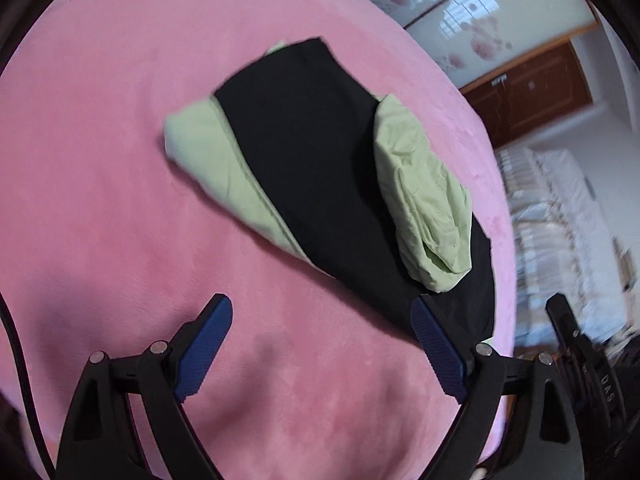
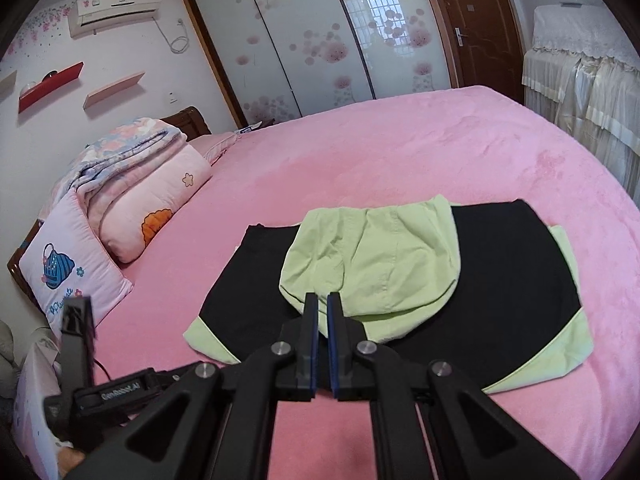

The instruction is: Fold large clothes

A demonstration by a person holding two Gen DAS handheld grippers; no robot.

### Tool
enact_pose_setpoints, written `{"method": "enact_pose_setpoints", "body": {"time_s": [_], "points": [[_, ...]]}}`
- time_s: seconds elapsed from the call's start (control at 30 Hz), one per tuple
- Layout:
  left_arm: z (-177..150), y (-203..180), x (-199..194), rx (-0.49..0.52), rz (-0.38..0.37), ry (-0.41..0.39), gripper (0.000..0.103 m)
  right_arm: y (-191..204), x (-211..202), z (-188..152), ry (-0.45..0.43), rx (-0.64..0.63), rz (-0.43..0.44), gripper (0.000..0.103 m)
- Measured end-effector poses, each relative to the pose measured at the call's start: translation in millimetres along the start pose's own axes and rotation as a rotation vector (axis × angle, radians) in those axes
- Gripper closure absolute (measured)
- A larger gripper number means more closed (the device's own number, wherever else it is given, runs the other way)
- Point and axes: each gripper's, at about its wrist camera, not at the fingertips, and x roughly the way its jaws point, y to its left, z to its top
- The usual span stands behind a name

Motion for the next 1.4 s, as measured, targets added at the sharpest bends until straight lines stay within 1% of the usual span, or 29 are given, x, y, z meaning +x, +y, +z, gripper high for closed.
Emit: {"method": "enact_pose_setpoints", "body": {"time_s": [0.1,0.2,0.27,0.33,0.43,0.6,0.67,0.73,0.8,0.83,0.87,0.9,0.93,0.97,1.0,1.07,1.13,1.2,1.27,1.4], "points": [[0.9,23.8,26.4,-0.080,-0.074,0.009,0.013,-0.8,14.7,-7.9,0.009,-0.003,0.008,0.099],[6.6,38.2,46.5,-0.120,-0.117,-0.021,0.013,-2.4,30.5,-14.6,0.032,-0.010,0.016,0.099],[13.8,40.9,55.1,-0.123,-0.149,-0.064,0.013,-3.8,41.1,-17.3,0.049,-0.015,0.016,0.099],[22.2,37.8,62.8,-0.103,-0.169,-0.102,0.013,-5.5,51.4,-18.6,0.060,-0.015,0.018,0.099],[34.5,30.4,71.4,-0.075,-0.184,-0.150,0.013,-7.8,65.0,-17.6,0.066,-0.020,0.009,0.099],[52.6,19.6,84.7,-0.051,-0.185,-0.194,0.014,-14.4,84.7,-8.0,0.061,-0.027,-0.017,0.099],[56.7,21.0,84.2,-0.064,-0.180,-0.206,0.014,-17.0,94.6,-1.5,0.055,-0.031,-0.033,0.099],[60.0,19.2,84.2,-0.086,-0.191,-0.223,0.014,-18.4,103.9,4.2,0.047,-0.046,-0.066,0.099],[64.7,14.8,86.2,-0.106,-0.172,-0.237,0.022,-19.2,115.8,9.9,0.043,-0.060,-0.093,0.099],[66.3,13.0,86.5,-0.107,-0.167,-0.245,0.033,-20.0,121.1,11.1,0.044,-0.062,-0.107,0.099],[67.9,9.9,85.9,-0.099,-0.151,-0.252,0.048,-20.4,128.4,11.3,0.050,-0.066,-0.115,0.099],[69.8,5.9,86.0,-0.077,-0.131,-0.254,0.058,-21.6,132.9,10.7,0.055,-0.067,-0.117,0.099],[72.2,6.2,83.4,-0.055,-0.121,-0.259,0.078,-22.5,138.1,8.4,0.063,-0.068,-0.127,0.099],[74.5,2.5,83.7,-0.027,-0.099,-0.263,0.087,-24.1,145.3,3.8,0.081,-0.065,-0.128,0.099],[75.8,-3.9,84.2,0.011,-0.073,-0.266,0.089,-25.9,150.1,0.5,0.095,-0.064,-0.128,0.099],[74.7,-19.2,81.4,0.084,-0.038,-0.294,0.095,-30.0,161.3,-11.5,0.140,-0.061,-0.155,0.099],[72.1,-35.0,75.2,0.159,-0.022,-0.325,0.097,-36.0,170.4,-23.7,0.184,-0.036,-0.150,0.099],[65.4,-52.3,67.8,0.230,-0.022,-0.361,0.097,-39.9,169.3,-31.8,0.166,-0.021,-0.137,0.099],[56.7,-73.1,59.6,0.317,-0.040,-0.406,0.097,-46.2,166.7,-35.6,0.155,0.010,-0.110,0.099],[31.9,-130.0,49.8,0.533,-0.054,-0.464,0.097,-62.8,163.9,-39.3,0.144,0.092,-0.044,0.099]]}}
